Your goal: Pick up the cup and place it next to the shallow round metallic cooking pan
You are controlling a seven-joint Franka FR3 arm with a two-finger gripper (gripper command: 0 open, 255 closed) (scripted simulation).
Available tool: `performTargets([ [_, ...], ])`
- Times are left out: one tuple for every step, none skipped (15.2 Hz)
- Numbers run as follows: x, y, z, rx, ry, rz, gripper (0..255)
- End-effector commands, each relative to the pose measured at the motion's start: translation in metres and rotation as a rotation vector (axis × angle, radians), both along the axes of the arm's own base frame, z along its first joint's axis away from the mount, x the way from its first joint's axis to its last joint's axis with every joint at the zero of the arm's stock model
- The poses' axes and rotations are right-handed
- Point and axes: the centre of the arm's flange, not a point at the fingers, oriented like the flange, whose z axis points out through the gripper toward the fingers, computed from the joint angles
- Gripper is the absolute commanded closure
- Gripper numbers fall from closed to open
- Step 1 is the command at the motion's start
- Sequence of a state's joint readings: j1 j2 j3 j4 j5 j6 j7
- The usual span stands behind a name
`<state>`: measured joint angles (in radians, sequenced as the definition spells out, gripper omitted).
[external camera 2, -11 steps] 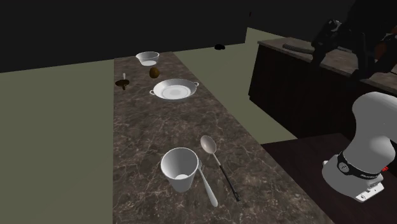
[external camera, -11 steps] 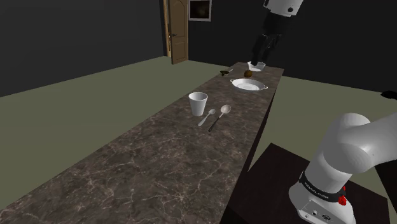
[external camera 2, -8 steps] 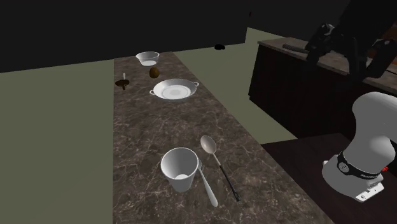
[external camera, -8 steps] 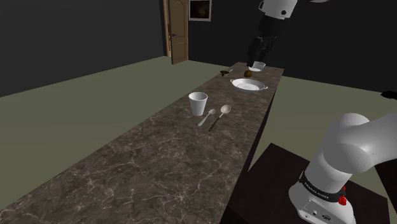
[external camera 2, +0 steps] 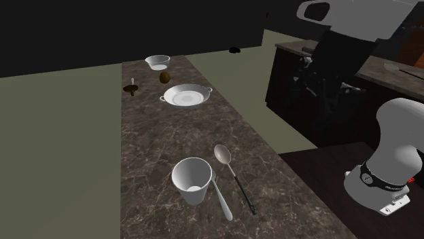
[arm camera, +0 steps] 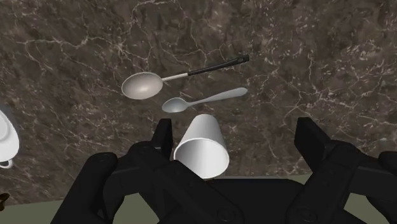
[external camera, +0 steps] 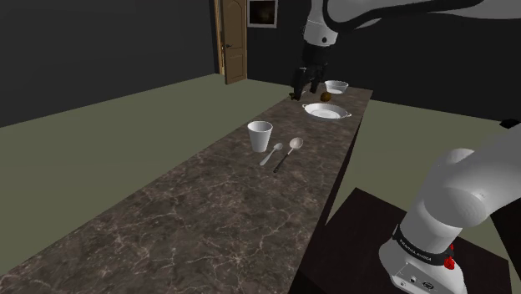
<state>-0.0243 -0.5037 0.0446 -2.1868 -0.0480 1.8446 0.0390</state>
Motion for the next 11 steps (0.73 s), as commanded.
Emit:
performTargets([
  [0.022, 0.005, -0.016, -0.009, 0.013, -0.009, 0],
  [0.034, 0.007, -0.024, -0.014, 0.02, -0.013, 0],
  [0.046, 0.009, -0.031, -0.019, 0.026, -0.017, 0],
  [0.058, 0.011, -0.039, -0.024, 0.033, -0.021, 0],
  [0.069, 0.013, -0.047, -0.029, 0.04, -0.026, 0],
  [0.081, 0.014, -0.054, -0.033, 0.046, -0.03, 0],
  [0.092, 0.016, -0.062, -0.038, 0.053, -0.034, 0],
  [0.104, 0.017, -0.07, -0.043, 0.059, -0.038, 0],
  [0.116, 0.019, -0.078, -0.048, 0.066, -0.042, 0],
  [0.127, 0.02, -0.087, -0.053, 0.073, -0.046, 0],
  [0.138, 0.021, -0.095, -0.057, 0.079, -0.051, 0],
])
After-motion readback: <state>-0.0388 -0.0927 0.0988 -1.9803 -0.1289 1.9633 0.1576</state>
